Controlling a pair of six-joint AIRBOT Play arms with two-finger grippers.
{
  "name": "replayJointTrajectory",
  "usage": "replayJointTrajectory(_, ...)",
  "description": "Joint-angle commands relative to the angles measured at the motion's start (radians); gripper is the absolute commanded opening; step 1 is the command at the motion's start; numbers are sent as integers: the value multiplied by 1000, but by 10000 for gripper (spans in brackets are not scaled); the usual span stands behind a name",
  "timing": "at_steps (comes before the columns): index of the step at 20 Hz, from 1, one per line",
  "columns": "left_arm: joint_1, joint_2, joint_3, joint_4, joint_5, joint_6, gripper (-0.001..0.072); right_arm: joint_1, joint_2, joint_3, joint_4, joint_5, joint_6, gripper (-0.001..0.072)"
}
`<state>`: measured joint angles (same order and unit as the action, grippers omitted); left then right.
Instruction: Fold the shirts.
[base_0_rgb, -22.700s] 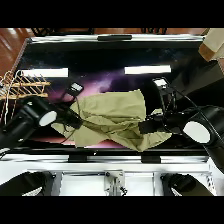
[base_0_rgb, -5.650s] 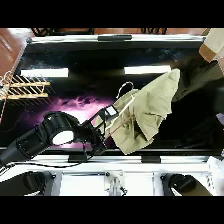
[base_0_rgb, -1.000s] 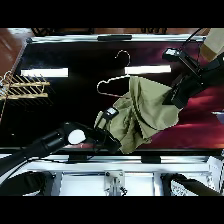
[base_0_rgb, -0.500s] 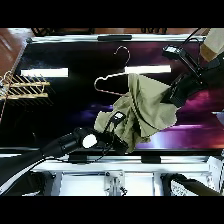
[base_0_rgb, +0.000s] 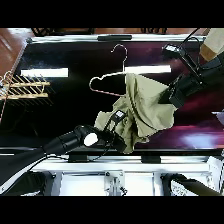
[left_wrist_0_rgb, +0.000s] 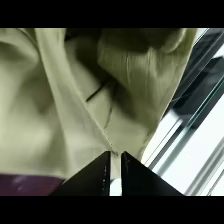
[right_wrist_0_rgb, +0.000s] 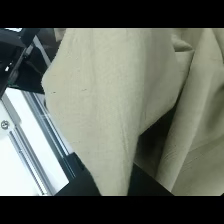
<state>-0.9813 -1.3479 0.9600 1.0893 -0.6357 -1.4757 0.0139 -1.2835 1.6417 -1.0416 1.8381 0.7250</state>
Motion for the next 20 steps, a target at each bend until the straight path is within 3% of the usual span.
replayJointTrajectory(1, 2, 34, 43, 289, -124, -146, 217, 0, 0, 0, 1, -13, -12, 49)
replayJointTrajectory(2, 2, 30, 52, 301, -108, -162, 677, 0, 0, 0, 1, -13, -12, 49)
replayJointTrajectory(3, 2, 22, 58, 279, -86, -164, 720, 0, 0, 0, 1, -13, -12, 49)
replayJointTrajectory(8, -2, -32, 76, 91, 97, -165, 720, 0, 0, 0, 1, -12, -12, 49)
replayJointTrajectory(12, -1, -99, 99, 88, 127, -172, 720, 0, 0, 0, 2, -2, -11, 50)
replayJointTrajectory(13, 5, -113, 99, 88, 132, -180, 700, 0, 0, 0, 2, 0, -10, 50)
replayJointTrajectory(17, 61, -118, 100, 88, 103, -217, 111, 0, 0, 0, 11, 12, 6, 50)
replayJointTrajectory(18, 81, -115, 108, 89, 62, -215, 43, 0, 0, 0, 17, 20, 8, 50)
replayJointTrajectory(20, 131, -106, 134, 104, -56, -212, 42, 0, 7, 0, 16, 20, 17, 50)
